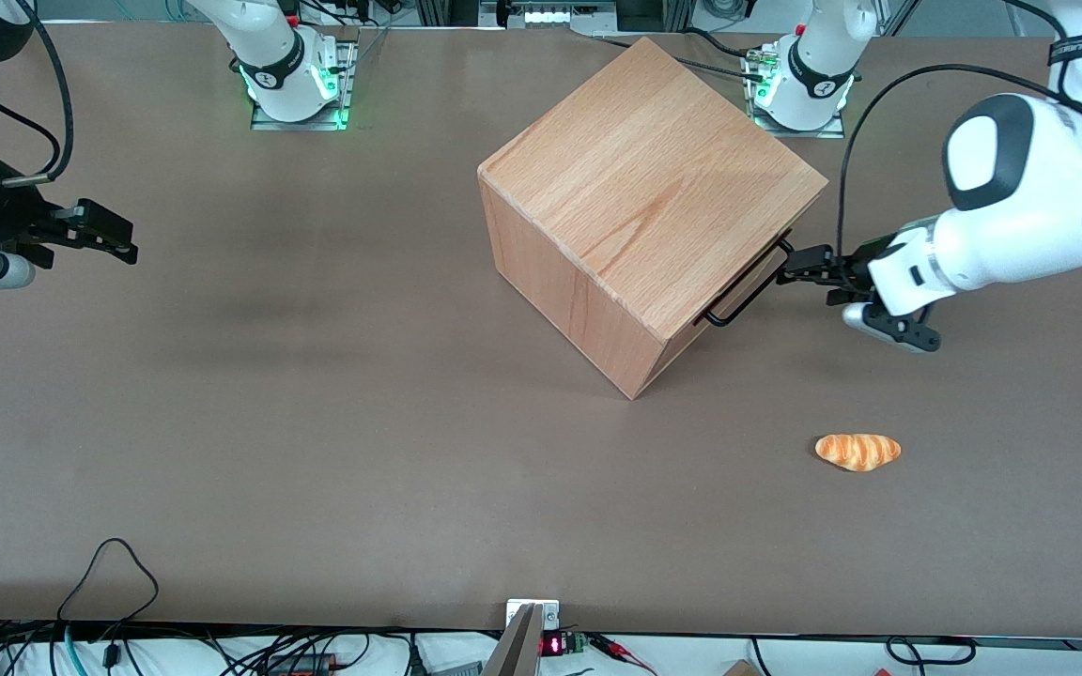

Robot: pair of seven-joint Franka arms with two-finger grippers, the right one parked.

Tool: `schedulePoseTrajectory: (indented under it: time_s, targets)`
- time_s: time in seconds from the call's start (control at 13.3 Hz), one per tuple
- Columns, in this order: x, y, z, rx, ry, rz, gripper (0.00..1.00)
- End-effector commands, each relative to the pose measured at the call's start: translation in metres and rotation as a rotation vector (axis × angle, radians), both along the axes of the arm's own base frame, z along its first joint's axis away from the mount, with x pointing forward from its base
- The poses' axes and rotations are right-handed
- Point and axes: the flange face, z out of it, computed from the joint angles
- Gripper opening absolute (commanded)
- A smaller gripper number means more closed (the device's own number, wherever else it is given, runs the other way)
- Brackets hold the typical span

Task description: Open top drawer with left arm

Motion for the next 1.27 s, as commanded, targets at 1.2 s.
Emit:
schedulePoseTrajectory:
  time_s: [1.2]
  targets:
    - [0.001,-0.019,-0.026,0.014,-0.188,-0.274,1.00]
